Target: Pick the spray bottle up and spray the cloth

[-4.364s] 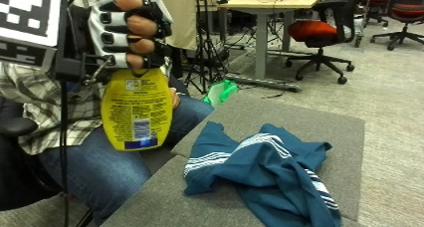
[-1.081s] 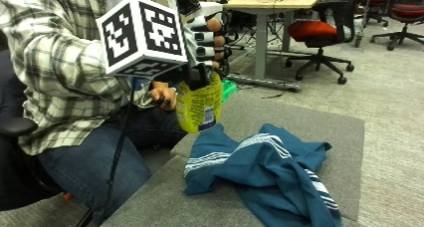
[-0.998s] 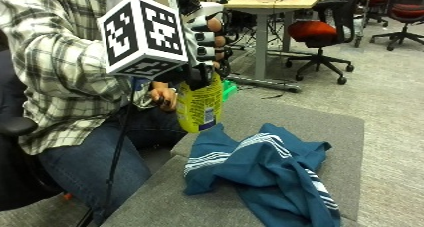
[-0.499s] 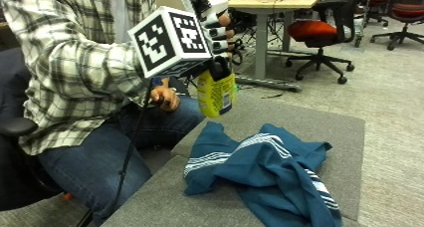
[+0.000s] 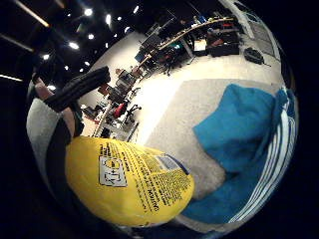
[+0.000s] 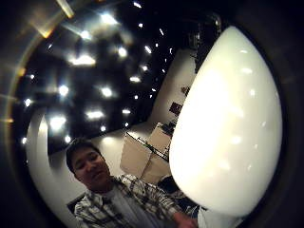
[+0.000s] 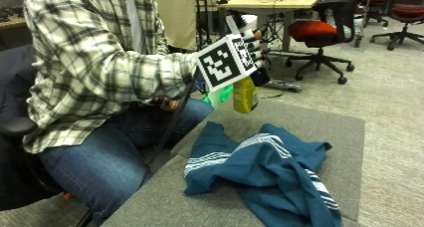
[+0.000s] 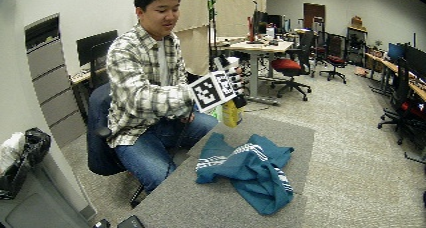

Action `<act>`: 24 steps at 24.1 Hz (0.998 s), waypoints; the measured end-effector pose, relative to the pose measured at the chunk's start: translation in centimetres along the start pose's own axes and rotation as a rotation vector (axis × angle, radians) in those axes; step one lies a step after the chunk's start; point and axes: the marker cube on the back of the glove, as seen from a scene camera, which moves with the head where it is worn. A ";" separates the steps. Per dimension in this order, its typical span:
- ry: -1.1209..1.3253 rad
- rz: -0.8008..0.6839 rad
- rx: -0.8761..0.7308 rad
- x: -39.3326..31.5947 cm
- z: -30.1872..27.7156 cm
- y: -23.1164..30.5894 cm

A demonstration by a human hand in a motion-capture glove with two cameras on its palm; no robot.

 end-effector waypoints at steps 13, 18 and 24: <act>0.000 0.022 -0.006 6.0 3.5 -2.0; 0.019 0.014 0.012 7.5 4.0 -2.3; 0.013 0.001 -0.022 8.1 4.6 -1.9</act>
